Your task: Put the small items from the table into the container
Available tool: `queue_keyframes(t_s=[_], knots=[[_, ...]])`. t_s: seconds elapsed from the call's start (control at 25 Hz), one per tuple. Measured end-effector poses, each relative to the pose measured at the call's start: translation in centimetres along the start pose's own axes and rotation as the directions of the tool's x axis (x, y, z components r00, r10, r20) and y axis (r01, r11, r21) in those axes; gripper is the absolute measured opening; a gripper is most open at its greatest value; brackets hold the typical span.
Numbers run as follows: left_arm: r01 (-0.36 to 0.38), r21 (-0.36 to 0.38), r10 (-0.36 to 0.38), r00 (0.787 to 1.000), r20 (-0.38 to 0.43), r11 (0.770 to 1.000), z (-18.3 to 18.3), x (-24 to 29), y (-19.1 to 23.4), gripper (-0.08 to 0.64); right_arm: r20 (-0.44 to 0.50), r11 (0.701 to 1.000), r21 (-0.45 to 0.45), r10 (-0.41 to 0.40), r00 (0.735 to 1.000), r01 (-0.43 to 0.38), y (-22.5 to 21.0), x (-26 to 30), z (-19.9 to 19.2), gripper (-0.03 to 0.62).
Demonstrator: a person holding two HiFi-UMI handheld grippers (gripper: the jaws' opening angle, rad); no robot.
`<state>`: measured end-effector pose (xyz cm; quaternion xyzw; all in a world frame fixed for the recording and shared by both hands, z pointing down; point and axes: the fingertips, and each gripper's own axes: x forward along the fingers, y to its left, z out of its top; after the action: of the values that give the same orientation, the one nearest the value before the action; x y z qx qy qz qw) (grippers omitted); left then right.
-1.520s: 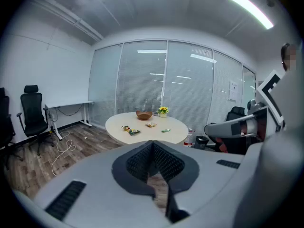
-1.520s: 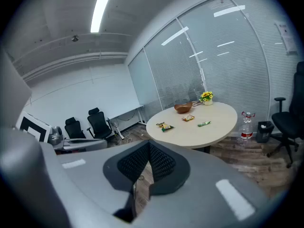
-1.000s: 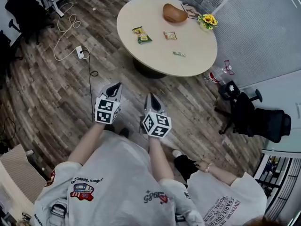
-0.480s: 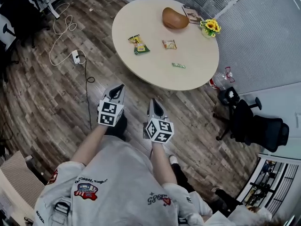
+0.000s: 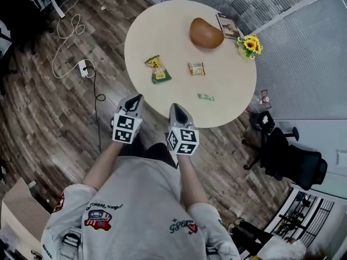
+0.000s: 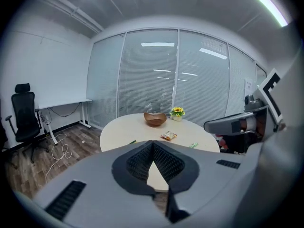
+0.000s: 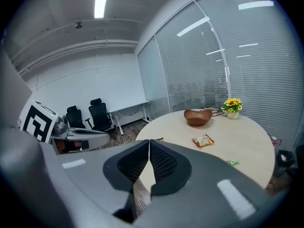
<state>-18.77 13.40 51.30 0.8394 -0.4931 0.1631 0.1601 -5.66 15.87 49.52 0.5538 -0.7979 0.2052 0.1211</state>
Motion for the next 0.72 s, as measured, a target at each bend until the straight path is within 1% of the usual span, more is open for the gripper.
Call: queue_keyframes(t_s=[0.2,0.28,0.32,0.4,0.48,0.52,0.56,0.64,0.72], knots=[[-0.026,-0.029,0.025,0.999,-0.029,0.999,1.3,4.3,1.2,0.008,-0.061,0.996,-0.043,0.072,0.996,-0.075,-1.4,6.2,1.0,-0.006],[-0.047,-0.038,0.046,0.998,-0.033,0.998,2.0,6.4,1.8,0.008,-0.075,0.992,-0.056,0.108,0.991,-0.113,-2.2,9.0,1.6,-0.006],[-0.060,-0.050,0.058,0.998,-0.039,0.997,2.4,7.3,2.2,0.008,-0.083,0.989,-0.062,0.126,0.989,-0.131,-2.5,10.4,1.8,-0.006],[-0.092,-0.098,0.087,0.995,-0.054,0.991,2.6,8.9,3.1,0.008,-0.114,0.983,-0.070,0.162,0.980,-0.171,-3.2,12.8,1.8,0.001],[-0.135,-0.141,0.126,0.989,-0.071,0.981,2.8,10.2,4.2,0.008,-0.156,0.974,-0.073,0.202,0.967,-0.216,-3.9,15.1,1.6,0.042],[-0.159,-0.152,0.149,0.986,-0.077,0.976,3.0,10.7,4.7,0.008,-0.176,0.969,-0.077,0.220,0.959,-0.237,-4.2,16.4,1.4,0.051],[-0.183,-0.156,0.173,0.982,-0.078,0.971,3.5,11.0,5.4,0.008,-0.199,0.963,-0.083,0.236,0.951,-0.256,-4.4,17.8,1.1,0.051],[-0.230,-0.159,0.221,0.972,-0.075,0.960,4.4,11.4,6.6,0.008,-0.258,0.951,-0.095,0.261,0.930,-0.293,-4.6,20.6,0.0,0.082],[-0.271,-0.159,0.261,0.962,-0.079,0.950,4.8,11.4,7.5,0.008,-0.330,0.939,-0.115,0.272,0.904,-0.324,-4.7,23.0,-1.9,0.116]])
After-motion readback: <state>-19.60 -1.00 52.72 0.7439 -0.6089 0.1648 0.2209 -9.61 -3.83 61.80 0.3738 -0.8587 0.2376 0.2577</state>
